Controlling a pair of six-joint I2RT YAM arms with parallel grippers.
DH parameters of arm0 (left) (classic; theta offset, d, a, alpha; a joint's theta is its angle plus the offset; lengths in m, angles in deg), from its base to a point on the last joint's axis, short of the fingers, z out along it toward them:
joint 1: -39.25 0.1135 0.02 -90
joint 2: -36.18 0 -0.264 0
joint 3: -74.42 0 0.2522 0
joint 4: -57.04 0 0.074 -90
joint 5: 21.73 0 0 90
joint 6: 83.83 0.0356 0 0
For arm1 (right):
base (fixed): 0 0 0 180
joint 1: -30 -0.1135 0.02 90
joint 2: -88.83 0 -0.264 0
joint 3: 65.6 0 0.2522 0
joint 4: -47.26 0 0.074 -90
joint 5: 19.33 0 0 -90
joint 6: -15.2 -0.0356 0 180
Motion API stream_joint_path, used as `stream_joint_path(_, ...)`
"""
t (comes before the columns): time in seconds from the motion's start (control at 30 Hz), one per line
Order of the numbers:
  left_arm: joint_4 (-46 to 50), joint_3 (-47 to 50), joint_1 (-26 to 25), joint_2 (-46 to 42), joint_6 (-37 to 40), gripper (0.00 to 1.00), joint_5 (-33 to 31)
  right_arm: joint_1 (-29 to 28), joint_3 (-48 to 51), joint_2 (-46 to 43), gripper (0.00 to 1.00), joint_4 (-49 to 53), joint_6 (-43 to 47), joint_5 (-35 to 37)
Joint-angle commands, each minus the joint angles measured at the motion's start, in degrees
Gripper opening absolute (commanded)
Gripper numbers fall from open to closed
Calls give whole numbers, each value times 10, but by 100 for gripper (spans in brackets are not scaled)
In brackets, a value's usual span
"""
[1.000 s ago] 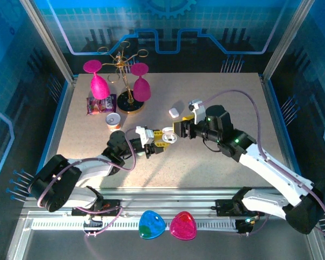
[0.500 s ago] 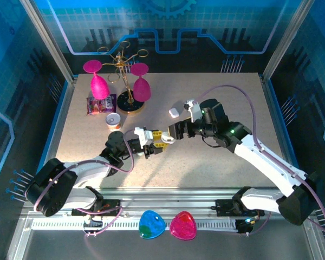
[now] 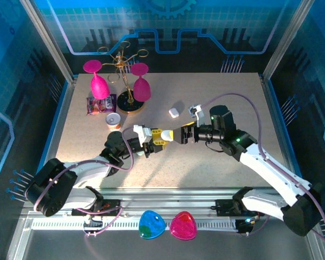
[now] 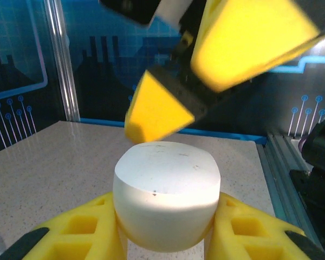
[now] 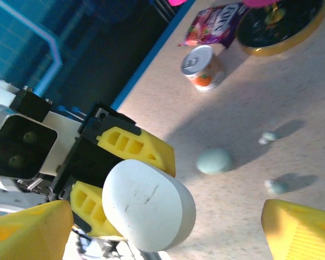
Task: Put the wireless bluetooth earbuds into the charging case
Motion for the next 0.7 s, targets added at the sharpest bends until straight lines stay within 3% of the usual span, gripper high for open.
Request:
stream_joint_path(0.0,-67,-19,-1,10,-21,23,-15,5,45,18,89,-159,-140,-93)
stream_joint_path(0.2,-130,-39,0,52,-31,23,-18,5,99,52,74,-348,-276,-125)
stream_joint_path(0.47,-124,-40,3,45,-18,23,-5,20,133,48,33,-373,-307,-100)
stream_joint_path(0.67,-104,-33,3,36,-6,24,2,27,143,70,22,-415,-340,-112)
